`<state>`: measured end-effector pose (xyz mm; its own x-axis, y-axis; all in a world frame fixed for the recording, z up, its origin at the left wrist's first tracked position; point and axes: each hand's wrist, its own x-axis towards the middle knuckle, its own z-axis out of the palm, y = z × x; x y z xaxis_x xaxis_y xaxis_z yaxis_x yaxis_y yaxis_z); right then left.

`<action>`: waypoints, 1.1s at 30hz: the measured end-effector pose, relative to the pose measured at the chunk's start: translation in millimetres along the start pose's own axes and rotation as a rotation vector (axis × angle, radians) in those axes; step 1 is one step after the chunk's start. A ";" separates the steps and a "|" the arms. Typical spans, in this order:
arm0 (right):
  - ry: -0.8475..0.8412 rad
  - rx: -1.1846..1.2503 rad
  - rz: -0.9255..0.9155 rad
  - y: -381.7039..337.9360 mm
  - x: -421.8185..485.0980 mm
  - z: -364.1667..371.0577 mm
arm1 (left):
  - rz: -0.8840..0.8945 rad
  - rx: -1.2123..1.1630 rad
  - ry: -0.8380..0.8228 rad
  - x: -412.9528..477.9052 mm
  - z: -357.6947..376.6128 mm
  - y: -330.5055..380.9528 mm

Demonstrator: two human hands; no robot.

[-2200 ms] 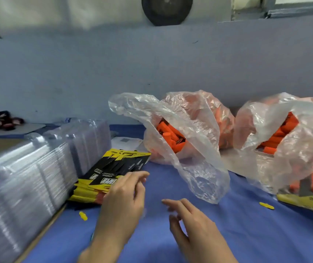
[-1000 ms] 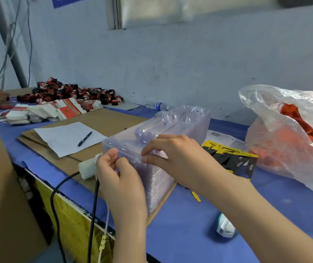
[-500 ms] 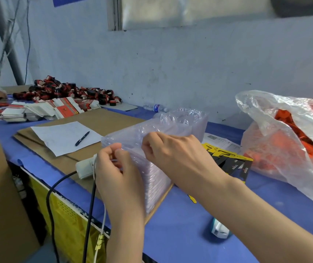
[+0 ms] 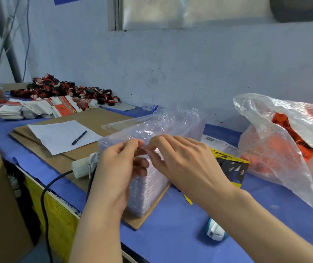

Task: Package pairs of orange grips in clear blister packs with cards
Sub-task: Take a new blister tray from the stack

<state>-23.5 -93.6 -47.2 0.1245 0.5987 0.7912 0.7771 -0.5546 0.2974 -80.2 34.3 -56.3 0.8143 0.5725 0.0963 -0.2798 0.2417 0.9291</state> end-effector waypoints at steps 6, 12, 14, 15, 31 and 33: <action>-0.133 0.036 0.076 16.1 -10.0 0.7 | 0.044 -0.013 -0.007 -0.7 3.6 -2.5; -0.107 -0.009 0.094 22.8 -17.7 -0.8 | 0.046 -0.044 0.001 0.6 8.2 -5.1; -0.108 0.002 0.067 24.4 -18.0 -1.5 | 0.047 -0.039 0.018 1.1 7.8 -6.0; -0.105 0.006 0.059 24.9 -18.0 -2.3 | 0.050 -0.040 0.026 1.2 7.6 -6.4; 0.053 0.087 0.344 48.5 -3.6 -23.4 | 0.373 0.045 -0.269 -30.6 58.0 0.3; 0.223 0.157 0.409 61.7 0.3 -41.1 | 0.349 0.041 -0.311 -34.5 69.1 -3.6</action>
<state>-0.9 -151.4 -6.6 0.3174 0.2021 0.9265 0.7780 -0.6141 -0.1325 -72.1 -40.4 -38.3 0.7902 0.3509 0.5024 -0.5490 0.0412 0.8348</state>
